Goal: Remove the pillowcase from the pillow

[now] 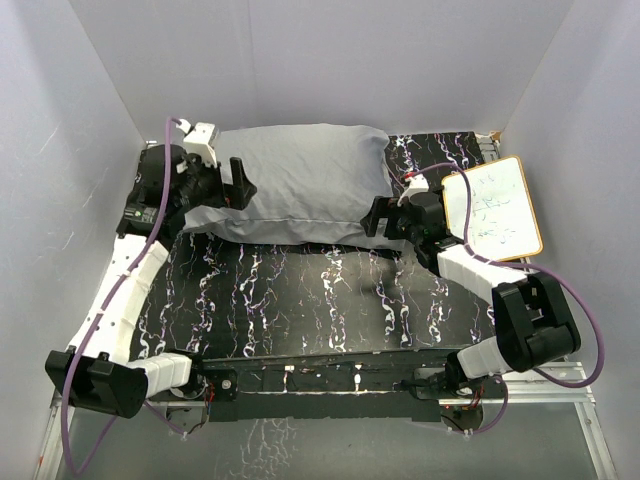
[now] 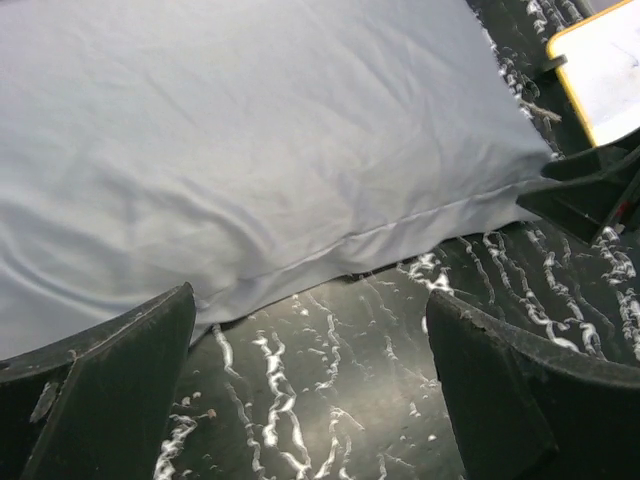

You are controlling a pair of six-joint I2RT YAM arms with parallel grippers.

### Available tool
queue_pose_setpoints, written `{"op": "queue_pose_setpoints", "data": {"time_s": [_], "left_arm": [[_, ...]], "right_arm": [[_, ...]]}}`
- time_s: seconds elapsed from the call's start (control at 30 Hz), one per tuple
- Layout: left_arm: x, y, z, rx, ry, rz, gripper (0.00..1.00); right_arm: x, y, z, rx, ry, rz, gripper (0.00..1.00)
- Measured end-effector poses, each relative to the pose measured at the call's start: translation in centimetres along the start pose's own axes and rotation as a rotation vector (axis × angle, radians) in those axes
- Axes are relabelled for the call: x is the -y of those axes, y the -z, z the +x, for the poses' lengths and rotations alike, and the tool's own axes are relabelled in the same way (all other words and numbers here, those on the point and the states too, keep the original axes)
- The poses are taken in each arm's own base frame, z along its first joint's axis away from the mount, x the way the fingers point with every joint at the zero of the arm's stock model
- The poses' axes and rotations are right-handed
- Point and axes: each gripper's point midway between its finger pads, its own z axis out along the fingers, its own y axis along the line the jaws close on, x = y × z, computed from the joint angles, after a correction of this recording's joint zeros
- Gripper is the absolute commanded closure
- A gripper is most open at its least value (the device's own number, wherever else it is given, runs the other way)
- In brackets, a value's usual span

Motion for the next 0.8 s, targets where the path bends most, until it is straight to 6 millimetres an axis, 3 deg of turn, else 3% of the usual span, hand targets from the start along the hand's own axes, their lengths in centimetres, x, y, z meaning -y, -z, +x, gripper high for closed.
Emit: {"op": "queue_pose_setpoints", "data": {"time_s": [0.1, 0.23, 0.3, 0.4, 0.47, 0.57, 0.67, 0.8], "left_arm": [[-0.7, 0.7, -2.0, -0.05, -0.078, -0.038, 0.03], [-3.0, -0.6, -4.2, -0.122, -0.198, -0.12, 0.03], [-4.8, -1.5, -2.6, -0.202, -0.209, -0.153, 0.03], [-9.1, -2.4, 1.2, -0.341, -0.147, -0.211, 0.03], [-13.4, -2.2, 4.6, -0.44, -0.058, -0.277, 0.03], [-17.3, -1.5, 8.6, -0.547, 0.044, -0.341, 0.03], [-18.3, -0.8, 11.5, -0.619, 0.092, -0.363, 0.03], [-18.3, -1.1, 12.4, -0.634, 0.082, -0.364, 0.06]], "right_arm": [[1.3, -0.2, 2.0, -0.069, 0.028, 0.04, 0.02], [2.2, -0.6, 3.5, -0.132, 0.057, 0.067, 0.03], [2.3, -0.9, 3.8, -0.144, 0.067, 0.068, 0.03], [2.3, -1.3, 4.3, -0.161, 0.085, 0.066, 0.05], [2.0, -1.7, 4.9, -0.179, 0.097, 0.063, 0.09], [1.8, -2.2, 5.6, -0.198, 0.113, 0.064, 0.16], [1.6, -2.8, 5.7, -0.205, 0.122, 0.065, 0.28], [1.8, -3.3, 5.4, -0.203, 0.113, 0.083, 0.5]]}}
